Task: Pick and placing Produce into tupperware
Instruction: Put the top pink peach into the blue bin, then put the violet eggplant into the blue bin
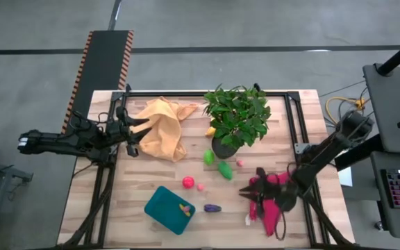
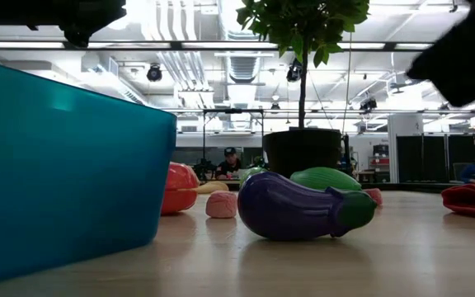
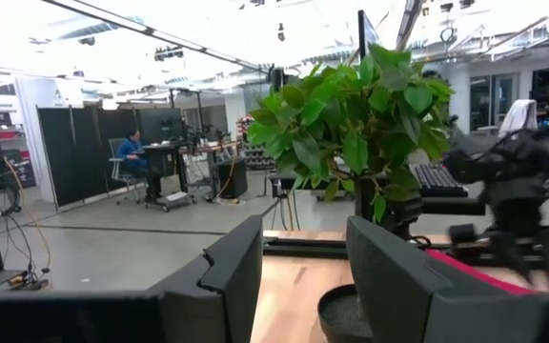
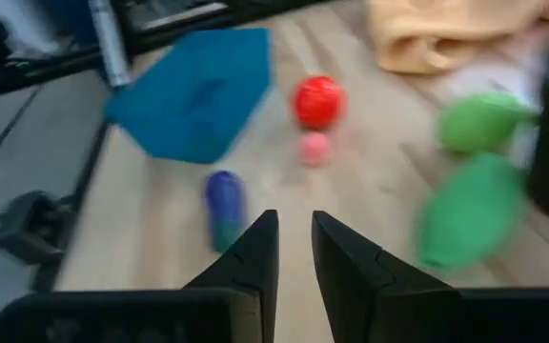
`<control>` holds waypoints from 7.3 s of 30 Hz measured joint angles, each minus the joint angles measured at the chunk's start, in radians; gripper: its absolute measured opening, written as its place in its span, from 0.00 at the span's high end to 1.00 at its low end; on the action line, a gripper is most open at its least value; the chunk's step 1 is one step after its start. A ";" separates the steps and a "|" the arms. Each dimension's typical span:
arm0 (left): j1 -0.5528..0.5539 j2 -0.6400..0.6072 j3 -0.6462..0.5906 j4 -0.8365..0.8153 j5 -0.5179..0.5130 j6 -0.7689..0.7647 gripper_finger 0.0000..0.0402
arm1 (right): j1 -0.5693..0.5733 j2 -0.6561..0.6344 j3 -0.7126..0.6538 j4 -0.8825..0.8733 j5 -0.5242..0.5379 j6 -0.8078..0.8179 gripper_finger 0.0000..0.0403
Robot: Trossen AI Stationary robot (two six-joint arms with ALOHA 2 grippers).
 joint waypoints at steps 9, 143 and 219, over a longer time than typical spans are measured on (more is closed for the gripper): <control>0.000 -0.003 0.000 0.003 0.000 0.007 0.65 | -0.155 -0.046 -0.153 -0.002 0.023 0.161 0.79; 0.000 0.008 0.000 -0.015 -0.001 0.053 0.65 | -0.282 0.709 0.876 -0.171 -0.428 -0.407 0.86; 0.000 0.013 0.000 -0.014 -0.001 0.055 0.65 | -0.262 0.641 0.997 -0.853 -0.532 -0.098 0.31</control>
